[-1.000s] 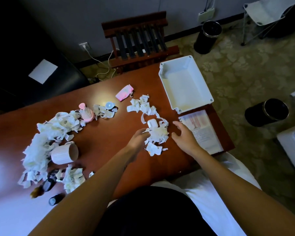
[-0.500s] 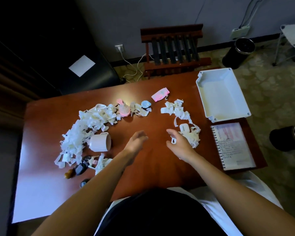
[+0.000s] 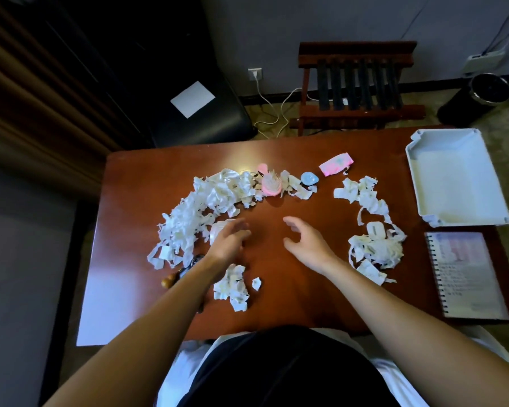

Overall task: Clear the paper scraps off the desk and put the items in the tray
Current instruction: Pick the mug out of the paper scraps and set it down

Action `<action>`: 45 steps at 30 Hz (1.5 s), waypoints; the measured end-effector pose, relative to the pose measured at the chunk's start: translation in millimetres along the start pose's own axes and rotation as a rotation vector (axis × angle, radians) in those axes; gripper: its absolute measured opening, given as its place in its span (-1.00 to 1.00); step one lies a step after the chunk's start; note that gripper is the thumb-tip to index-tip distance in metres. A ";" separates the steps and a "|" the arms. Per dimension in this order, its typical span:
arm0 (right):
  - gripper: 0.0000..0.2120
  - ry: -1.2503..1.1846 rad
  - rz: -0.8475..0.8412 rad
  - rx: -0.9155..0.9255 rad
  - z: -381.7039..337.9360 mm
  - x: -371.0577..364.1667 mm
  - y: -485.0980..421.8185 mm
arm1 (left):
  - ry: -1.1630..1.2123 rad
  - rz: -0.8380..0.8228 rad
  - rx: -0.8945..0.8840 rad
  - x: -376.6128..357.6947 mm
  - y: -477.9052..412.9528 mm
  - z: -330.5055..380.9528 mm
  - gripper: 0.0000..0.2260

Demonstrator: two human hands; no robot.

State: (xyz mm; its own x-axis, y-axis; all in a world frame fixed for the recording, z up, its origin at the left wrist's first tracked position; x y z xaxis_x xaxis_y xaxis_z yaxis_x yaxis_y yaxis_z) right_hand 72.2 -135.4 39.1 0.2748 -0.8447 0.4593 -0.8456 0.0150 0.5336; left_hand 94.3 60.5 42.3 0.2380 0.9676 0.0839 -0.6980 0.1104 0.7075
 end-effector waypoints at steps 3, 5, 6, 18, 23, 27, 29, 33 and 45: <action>-0.49 0.007 -0.024 0.013 -17.7 -18.6 -5.8 | 0.003 0.041 -0.037 25.0 -2.5 -1.6 -0.67; -0.49 0.011 -0.044 0.018 -28.2 -32.1 -10.1 | 0.008 0.072 -0.045 40.8 -6.6 -3.2 -0.69; -0.48 0.010 -0.054 0.022 -32.6 -39.0 -12.0 | 0.008 0.083 -0.049 47.9 -9.1 -3.8 -0.69; -0.52 -0.049 -0.093 -0.057 -58.0 -95.4 -28.2 | -0.455 0.064 -0.250 77.0 -30.7 -21.3 -0.66; -0.66 -0.200 -0.065 -0.204 -53.5 -103.5 -34.7 | -0.759 0.021 -0.418 75.7 -38.5 -23.4 -0.54; -0.63 -0.334 -0.064 -0.277 -55.7 -107.5 -36.2 | -0.950 -0.043 -0.459 71.7 -47.2 -30.0 -0.44; -0.58 -0.344 -0.092 -0.267 -58.3 -108.7 -35.9 | -1.024 -0.058 -0.464 68.0 -51.3 -29.3 -0.39; -0.56 -0.340 -0.141 -0.237 -60.9 -109.0 -36.7 | -1.131 -0.049 -0.501 64.5 -57.5 -26.1 -0.31; -0.64 -0.324 -0.074 -0.170 -71.9 -84.5 -32.5 | -0.962 0.013 -0.504 84.6 -42.6 -15.1 -0.32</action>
State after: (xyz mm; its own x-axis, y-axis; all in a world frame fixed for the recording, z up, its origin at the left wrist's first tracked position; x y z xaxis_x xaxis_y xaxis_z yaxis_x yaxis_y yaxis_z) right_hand 109.4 -26.1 34.0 0.1503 -0.9721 0.1803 -0.7334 0.0127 0.6797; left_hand 134.0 141.0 8.7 0.5050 0.4100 0.7596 -0.8490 0.3944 0.3515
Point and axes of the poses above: each hand's wrist, its own y-axis away from the middle knuckle, its own x-axis out of the back of the hand, z = x × y, the point moved 6 cm from there along -y, towards the middle knuckle
